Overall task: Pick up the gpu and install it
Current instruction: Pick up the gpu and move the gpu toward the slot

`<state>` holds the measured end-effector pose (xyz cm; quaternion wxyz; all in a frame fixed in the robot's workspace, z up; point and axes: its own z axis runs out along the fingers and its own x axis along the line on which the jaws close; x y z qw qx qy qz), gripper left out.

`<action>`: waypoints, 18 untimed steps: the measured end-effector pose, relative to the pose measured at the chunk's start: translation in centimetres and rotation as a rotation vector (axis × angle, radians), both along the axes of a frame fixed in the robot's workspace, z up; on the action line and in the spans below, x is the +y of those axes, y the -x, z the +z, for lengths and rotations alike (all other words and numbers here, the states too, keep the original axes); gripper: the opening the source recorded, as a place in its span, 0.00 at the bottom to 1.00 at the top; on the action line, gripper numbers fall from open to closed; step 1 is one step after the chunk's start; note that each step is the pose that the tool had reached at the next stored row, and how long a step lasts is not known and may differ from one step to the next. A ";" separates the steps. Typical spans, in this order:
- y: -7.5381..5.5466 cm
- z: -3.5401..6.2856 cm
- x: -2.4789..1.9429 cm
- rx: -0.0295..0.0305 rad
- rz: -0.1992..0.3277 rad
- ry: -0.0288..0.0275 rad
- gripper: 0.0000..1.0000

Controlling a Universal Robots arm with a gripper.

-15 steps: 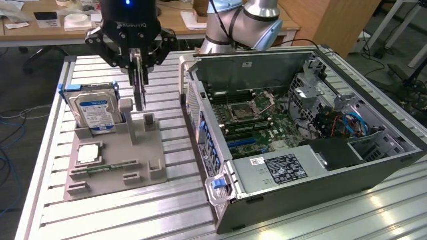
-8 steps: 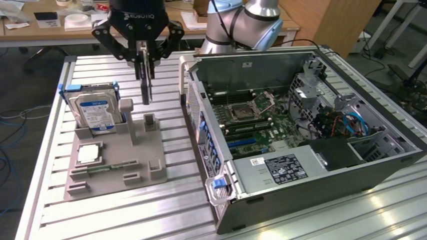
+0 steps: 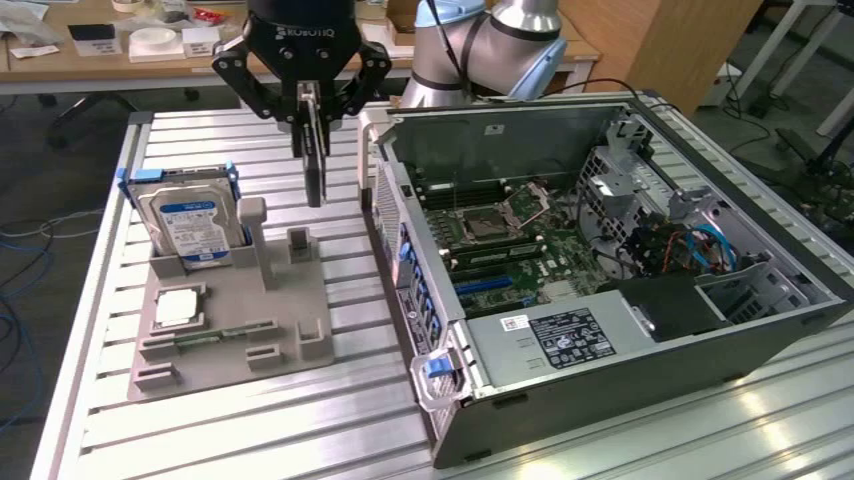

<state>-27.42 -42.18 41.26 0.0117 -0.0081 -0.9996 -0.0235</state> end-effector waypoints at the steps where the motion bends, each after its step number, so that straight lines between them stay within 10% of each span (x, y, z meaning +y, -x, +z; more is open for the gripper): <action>1: -0.2 0.00 0.00 0.0001 0.000 0.0000 0.28; 18: -3.1 0.00 0.00 0.0001 0.000 0.0001 0.28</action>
